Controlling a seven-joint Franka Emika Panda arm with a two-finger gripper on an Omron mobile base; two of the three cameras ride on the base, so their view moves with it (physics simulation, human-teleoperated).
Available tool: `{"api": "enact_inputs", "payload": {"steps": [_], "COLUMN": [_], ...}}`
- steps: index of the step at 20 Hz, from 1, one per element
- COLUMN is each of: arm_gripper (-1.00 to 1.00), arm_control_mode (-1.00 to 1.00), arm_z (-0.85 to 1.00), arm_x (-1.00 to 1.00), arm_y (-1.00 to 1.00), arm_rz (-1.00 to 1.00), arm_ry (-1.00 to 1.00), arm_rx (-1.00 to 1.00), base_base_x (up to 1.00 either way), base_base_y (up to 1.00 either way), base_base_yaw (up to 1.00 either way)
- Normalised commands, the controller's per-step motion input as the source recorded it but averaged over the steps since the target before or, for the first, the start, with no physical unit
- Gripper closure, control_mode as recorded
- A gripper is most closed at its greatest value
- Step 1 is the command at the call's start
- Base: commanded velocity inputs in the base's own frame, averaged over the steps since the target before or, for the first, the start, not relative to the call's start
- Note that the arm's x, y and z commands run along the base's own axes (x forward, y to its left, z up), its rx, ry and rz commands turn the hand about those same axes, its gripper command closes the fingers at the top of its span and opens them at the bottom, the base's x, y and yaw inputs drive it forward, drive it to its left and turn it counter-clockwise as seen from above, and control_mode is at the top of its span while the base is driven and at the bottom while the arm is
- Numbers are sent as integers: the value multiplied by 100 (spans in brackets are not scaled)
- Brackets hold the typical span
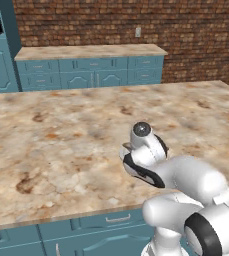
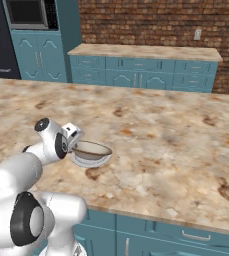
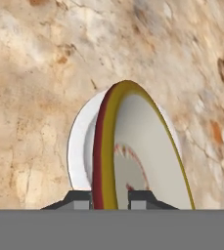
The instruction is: Move the bowls from the cabinet to the plates on the dining table.
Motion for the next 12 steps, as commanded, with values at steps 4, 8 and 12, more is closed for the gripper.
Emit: {"api": "enact_inputs", "payload": {"steps": [4,8,12], "arm_gripper": [100,100,100], "arm_control_mode": [-100,-100,-100], "arm_z": [-8,-12,-26], "arm_x": [36,18,25], "arm_y": [0,0,0], "arm_rz": [1,0,0], "arm_ry": [-1,0,0], "arm_rx": [0,0,0], "base_base_x": [0,0,0], "base_base_y": [0,0,0], "base_base_yaw": [0,0,0]}}
